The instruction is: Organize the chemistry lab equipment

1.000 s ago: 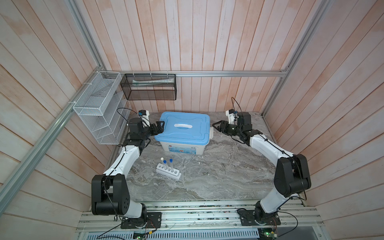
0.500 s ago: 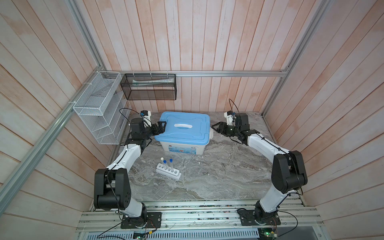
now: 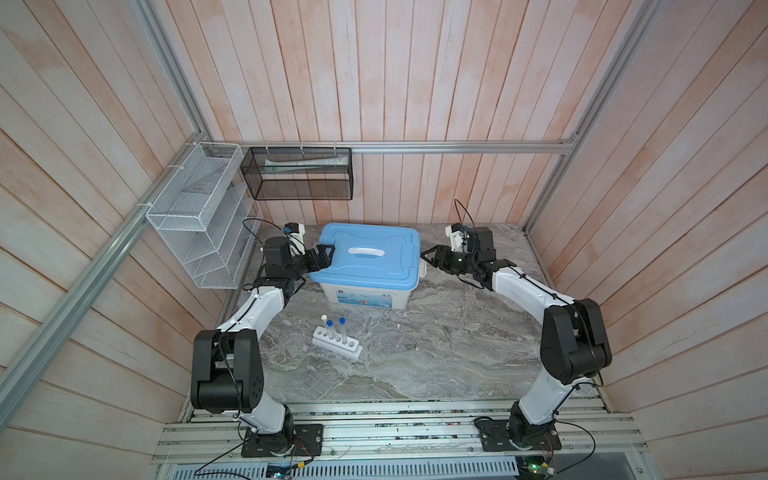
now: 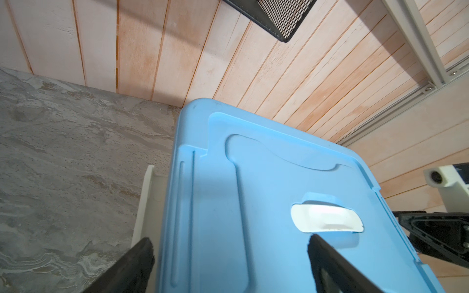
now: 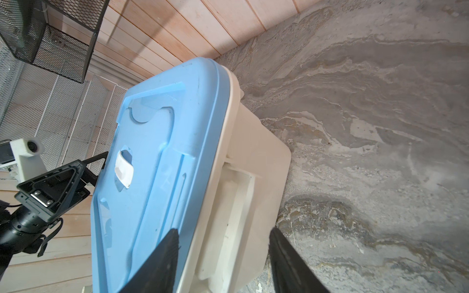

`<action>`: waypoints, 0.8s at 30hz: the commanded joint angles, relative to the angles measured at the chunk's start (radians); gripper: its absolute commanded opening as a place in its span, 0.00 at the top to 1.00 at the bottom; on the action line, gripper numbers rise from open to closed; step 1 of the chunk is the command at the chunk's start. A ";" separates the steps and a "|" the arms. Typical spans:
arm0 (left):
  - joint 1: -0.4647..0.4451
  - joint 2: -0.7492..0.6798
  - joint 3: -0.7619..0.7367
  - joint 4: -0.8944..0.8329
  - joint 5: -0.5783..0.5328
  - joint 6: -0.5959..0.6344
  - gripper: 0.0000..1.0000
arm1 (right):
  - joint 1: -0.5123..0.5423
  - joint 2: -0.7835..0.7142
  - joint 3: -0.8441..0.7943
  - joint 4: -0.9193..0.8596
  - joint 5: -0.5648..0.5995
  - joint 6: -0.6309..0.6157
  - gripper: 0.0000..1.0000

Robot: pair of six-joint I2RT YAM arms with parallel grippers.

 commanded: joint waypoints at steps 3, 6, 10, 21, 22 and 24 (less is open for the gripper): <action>-0.025 0.018 0.017 0.026 0.020 -0.006 0.04 | 0.011 0.015 0.026 -0.002 0.009 -0.006 0.41; -0.038 0.026 0.025 0.023 0.020 -0.004 0.04 | 0.015 0.017 0.026 -0.002 0.009 -0.006 0.42; -0.049 0.031 0.036 0.016 0.013 0.000 0.04 | 0.015 0.013 0.025 -0.004 0.012 -0.007 0.42; -0.050 -0.045 0.075 -0.085 -0.091 0.093 0.04 | 0.016 0.013 0.026 -0.009 0.013 -0.012 0.41; -0.049 -0.059 0.082 -0.097 -0.106 0.105 0.04 | 0.016 0.011 0.025 -0.012 0.015 -0.015 0.41; -0.049 -0.085 0.095 -0.115 -0.131 0.128 0.04 | 0.017 0.007 0.024 -0.019 0.020 -0.017 0.41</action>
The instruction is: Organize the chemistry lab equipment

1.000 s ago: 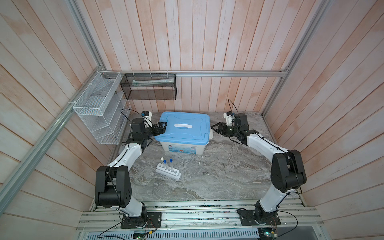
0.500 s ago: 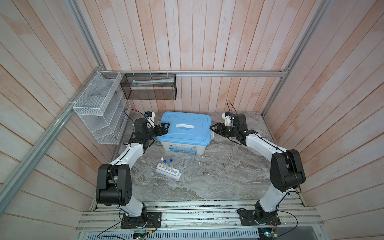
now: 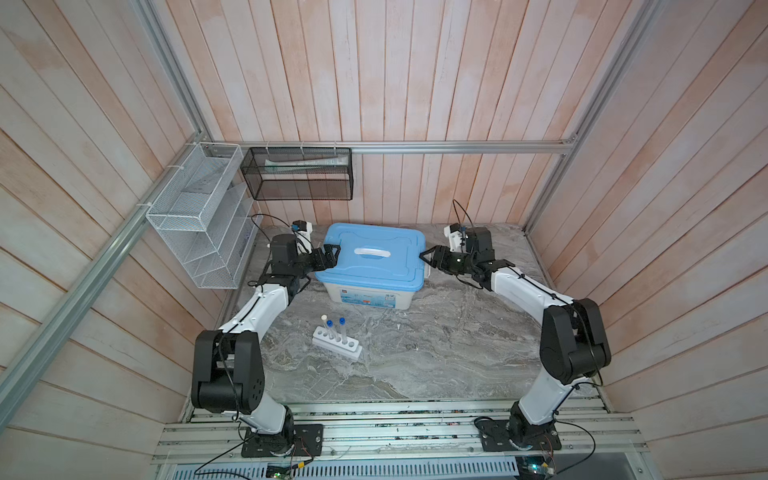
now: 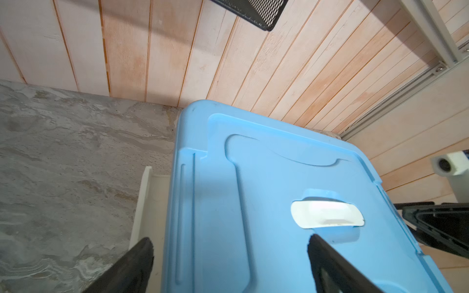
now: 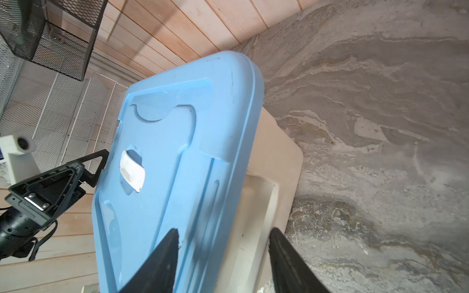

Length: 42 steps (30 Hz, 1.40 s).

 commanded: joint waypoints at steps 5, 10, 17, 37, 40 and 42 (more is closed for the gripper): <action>-0.048 -0.109 0.092 -0.087 -0.070 0.120 0.04 | 0.006 -0.008 0.009 -0.026 0.025 -0.022 0.41; -0.154 -0.115 0.122 -0.117 -0.110 0.183 0.04 | 0.006 -0.016 -0.007 -0.021 0.010 -0.036 0.38; -0.257 0.003 0.158 -0.101 -0.140 0.238 0.04 | 0.006 -0.083 -0.043 0.002 0.036 -0.050 0.32; -0.284 0.137 0.149 -0.089 -0.166 0.249 0.05 | -0.023 -0.105 -0.159 0.165 -0.038 0.005 0.12; -0.285 0.138 0.144 -0.085 -0.163 0.248 0.05 | -0.024 -0.086 -0.161 0.181 -0.051 0.018 0.12; -0.285 0.138 0.138 -0.083 -0.159 0.245 0.05 | -0.024 -0.073 -0.165 0.198 -0.066 0.029 0.12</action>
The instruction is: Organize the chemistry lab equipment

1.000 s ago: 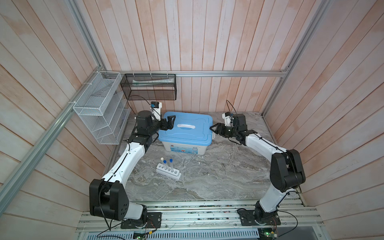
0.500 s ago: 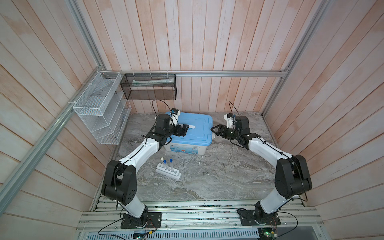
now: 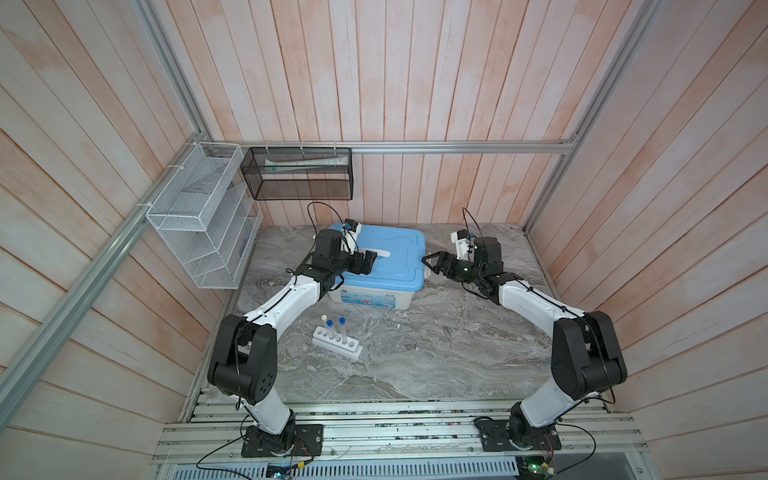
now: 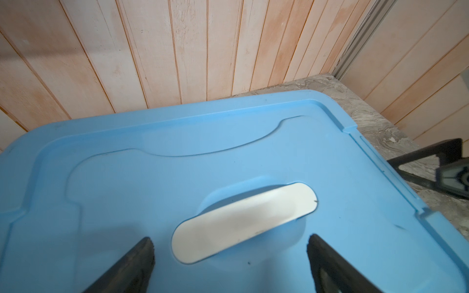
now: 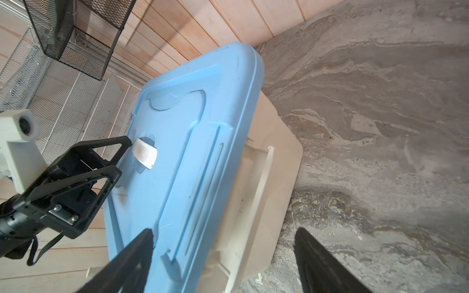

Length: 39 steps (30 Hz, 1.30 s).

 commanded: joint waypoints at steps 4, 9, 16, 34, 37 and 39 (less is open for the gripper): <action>-0.003 0.013 -0.021 0.015 0.005 0.001 0.05 | -0.001 0.049 0.001 0.084 -0.055 0.046 0.13; -0.004 0.018 -0.023 0.018 0.017 -0.008 0.05 | -0.001 0.064 -0.014 0.128 -0.073 0.072 0.13; -0.004 0.014 -0.041 0.030 0.028 -0.021 0.05 | 0.010 0.108 -0.001 0.156 -0.096 0.090 0.14; -0.004 0.010 -0.061 0.041 0.041 -0.032 0.06 | 0.031 0.172 0.032 0.172 -0.115 0.119 0.32; -0.004 0.008 -0.063 0.040 0.039 -0.029 0.06 | 0.032 0.171 0.031 0.166 -0.105 0.122 0.36; -0.004 0.007 -0.060 0.039 0.039 -0.027 0.06 | 0.033 0.164 0.028 0.160 -0.086 0.120 0.37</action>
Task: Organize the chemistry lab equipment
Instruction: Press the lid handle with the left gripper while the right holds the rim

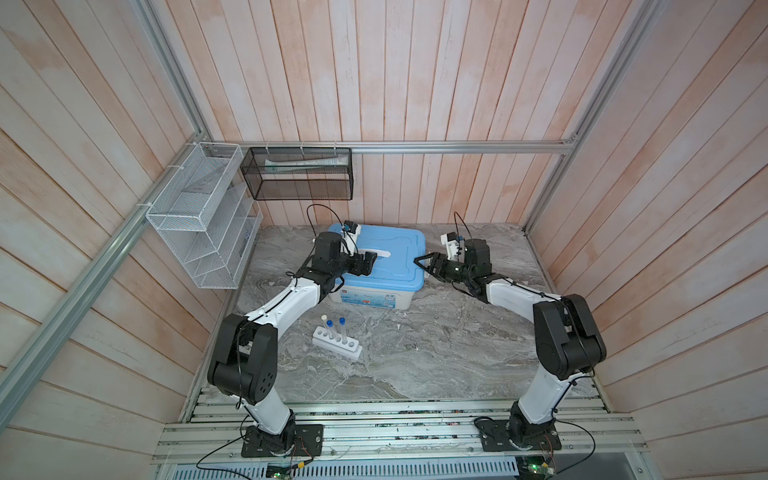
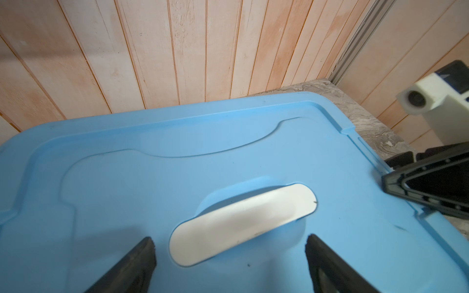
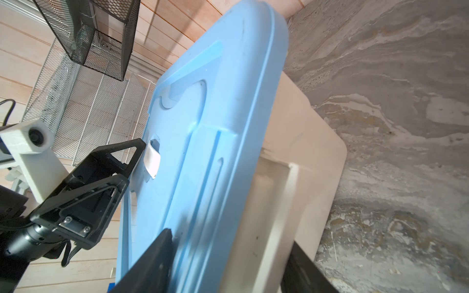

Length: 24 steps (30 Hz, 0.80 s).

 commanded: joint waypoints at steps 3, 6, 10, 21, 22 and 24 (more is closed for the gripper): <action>-0.004 0.004 -0.018 -0.030 0.029 -0.011 0.06 | 0.011 0.015 0.018 -0.040 0.036 -0.026 0.40; -0.004 0.004 -0.018 -0.031 0.029 -0.011 0.06 | 0.019 0.014 0.041 -0.086 0.057 -0.053 0.43; -0.005 0.002 -0.020 -0.030 0.032 -0.013 0.06 | 0.031 0.020 0.073 -0.151 0.100 -0.088 0.47; -0.005 -0.008 -0.039 -0.023 0.028 -0.012 0.07 | 0.057 0.041 0.133 -0.273 0.188 -0.146 0.54; -0.005 -0.008 -0.042 -0.020 0.027 -0.013 0.07 | 0.059 0.043 0.140 -0.285 0.198 -0.154 0.55; -0.004 -0.010 -0.044 -0.016 0.027 -0.015 0.07 | 0.067 0.046 0.156 -0.315 0.225 -0.169 0.55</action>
